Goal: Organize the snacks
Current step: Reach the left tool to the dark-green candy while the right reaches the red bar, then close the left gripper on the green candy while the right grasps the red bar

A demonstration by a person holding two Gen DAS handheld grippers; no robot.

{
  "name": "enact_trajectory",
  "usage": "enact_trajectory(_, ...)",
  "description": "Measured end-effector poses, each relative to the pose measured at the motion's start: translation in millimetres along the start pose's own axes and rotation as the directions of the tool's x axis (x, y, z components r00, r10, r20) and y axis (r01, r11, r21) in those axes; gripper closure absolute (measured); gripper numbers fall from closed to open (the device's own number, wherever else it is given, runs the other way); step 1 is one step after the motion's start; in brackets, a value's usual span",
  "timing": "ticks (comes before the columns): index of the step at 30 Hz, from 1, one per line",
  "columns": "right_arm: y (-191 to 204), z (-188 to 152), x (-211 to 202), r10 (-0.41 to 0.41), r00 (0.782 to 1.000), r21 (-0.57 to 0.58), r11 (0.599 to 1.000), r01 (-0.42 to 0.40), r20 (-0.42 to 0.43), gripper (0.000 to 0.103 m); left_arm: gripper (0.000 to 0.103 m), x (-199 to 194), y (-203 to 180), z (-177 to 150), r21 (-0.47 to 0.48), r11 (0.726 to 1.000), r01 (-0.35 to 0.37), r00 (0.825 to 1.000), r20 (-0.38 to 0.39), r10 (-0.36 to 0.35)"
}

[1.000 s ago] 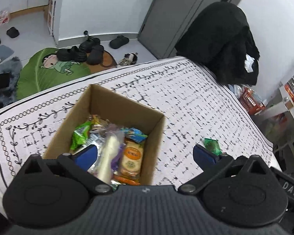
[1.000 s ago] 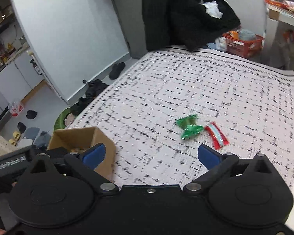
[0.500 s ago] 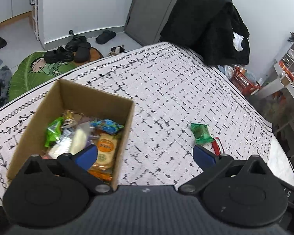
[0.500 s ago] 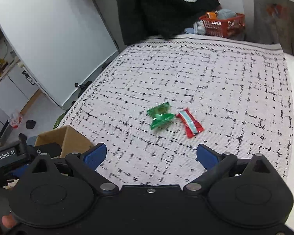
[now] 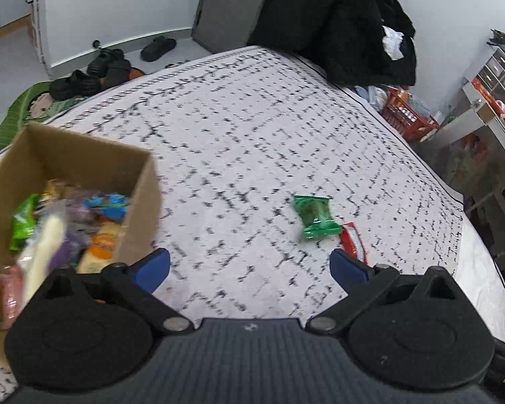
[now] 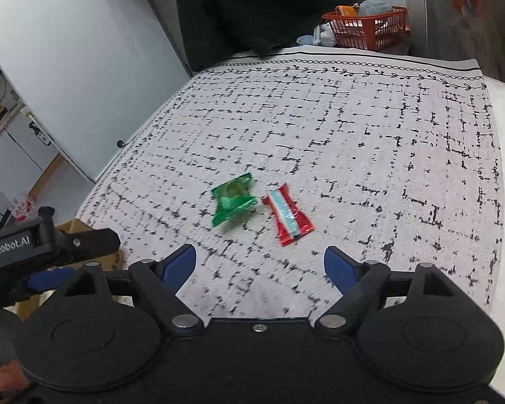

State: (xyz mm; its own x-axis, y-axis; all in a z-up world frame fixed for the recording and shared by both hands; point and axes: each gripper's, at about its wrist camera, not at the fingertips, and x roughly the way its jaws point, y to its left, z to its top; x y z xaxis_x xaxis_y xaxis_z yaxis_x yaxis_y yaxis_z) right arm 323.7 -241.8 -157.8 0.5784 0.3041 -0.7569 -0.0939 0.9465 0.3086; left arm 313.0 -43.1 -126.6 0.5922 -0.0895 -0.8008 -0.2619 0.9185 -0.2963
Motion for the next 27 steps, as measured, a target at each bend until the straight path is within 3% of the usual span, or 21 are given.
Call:
enact_trajectory(7, -15.0, 4.2, 25.3, 0.0, 1.0, 0.01, 1.0, 0.0, -0.019, 0.031, 0.008, 29.3, -18.0, 6.9, 0.023, 1.0, 0.007, 1.0, 0.0, -0.007)
enact_trajectory(14, -22.5, 7.0, 49.1, 0.002, 0.999, -0.004, 1.0, -0.002, -0.036, 0.034, 0.017, 61.6, -33.0, 11.0, 0.027, 0.999, 0.025, 0.999, -0.028, -0.024)
enact_trajectory(21, -29.5, 10.1, 65.6, 0.009, 1.0, -0.026, 1.0, -0.009, -0.011, 0.036, 0.034, 93.8, -44.5, 17.1, 0.02, 0.998, 0.053, 0.997, -0.05, -0.052)
enact_trajectory(27, -32.7, 14.2, 75.0, 0.034, 0.999, -0.037, 0.999, -0.034, 0.003, 0.044, 0.037, 111.3, -57.6, 23.0, 0.023, 0.997, 0.075, 0.996, -0.051, -0.073)
